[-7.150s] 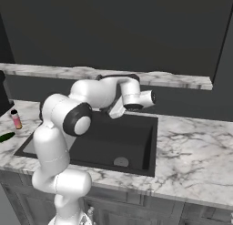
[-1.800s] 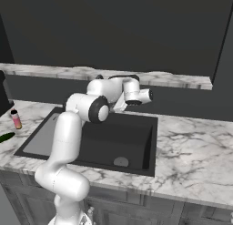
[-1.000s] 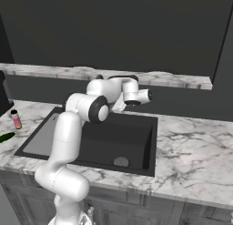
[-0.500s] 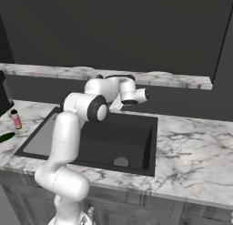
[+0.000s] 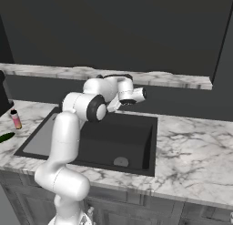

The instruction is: Turn on the sink faucet. Then move the cucumber from the counter to the sink. Turn off the sink. Move the vegetable from the sink to the pot next to the stove. Finally move the pot to the rear left burner.

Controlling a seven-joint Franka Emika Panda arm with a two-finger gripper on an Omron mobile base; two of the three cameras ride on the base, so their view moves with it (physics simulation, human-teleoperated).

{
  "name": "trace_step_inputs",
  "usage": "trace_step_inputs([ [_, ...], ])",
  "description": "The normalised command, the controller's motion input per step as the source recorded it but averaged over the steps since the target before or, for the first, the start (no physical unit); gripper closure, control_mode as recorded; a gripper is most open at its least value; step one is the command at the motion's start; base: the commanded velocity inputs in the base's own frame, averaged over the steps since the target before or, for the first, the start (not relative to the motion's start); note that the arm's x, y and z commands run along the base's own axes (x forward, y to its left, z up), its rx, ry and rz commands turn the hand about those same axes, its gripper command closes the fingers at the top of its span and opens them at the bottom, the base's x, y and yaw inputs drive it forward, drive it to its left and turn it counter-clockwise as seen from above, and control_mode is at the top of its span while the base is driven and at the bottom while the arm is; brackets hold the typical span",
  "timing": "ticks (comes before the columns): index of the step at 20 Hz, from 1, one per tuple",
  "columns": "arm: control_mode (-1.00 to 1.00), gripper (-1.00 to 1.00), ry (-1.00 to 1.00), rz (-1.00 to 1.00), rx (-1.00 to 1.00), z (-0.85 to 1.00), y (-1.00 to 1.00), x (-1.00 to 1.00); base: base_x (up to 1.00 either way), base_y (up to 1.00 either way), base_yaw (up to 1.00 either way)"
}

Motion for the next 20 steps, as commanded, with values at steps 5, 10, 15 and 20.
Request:
trace_step_inputs([
  [5,-1.00,1.00,0.01,0.00,0.00,-0.06,0.17,0.00,0.00,0.00,0.00],
  [10,-1.00,1.00,0.00,0.00,0.00,-0.02,0.05,0.00,0.00,0.00,0.00],
  [15,-1.00,1.00,-0.01,0.00,0.00,-0.08,-0.01,0.00,0.00,0.00,0.00],
  [20,-1.00,1.00,-0.07,-0.13,0.00,-0.02,-0.13,-0.04,0.00,0.00,0.00],
])
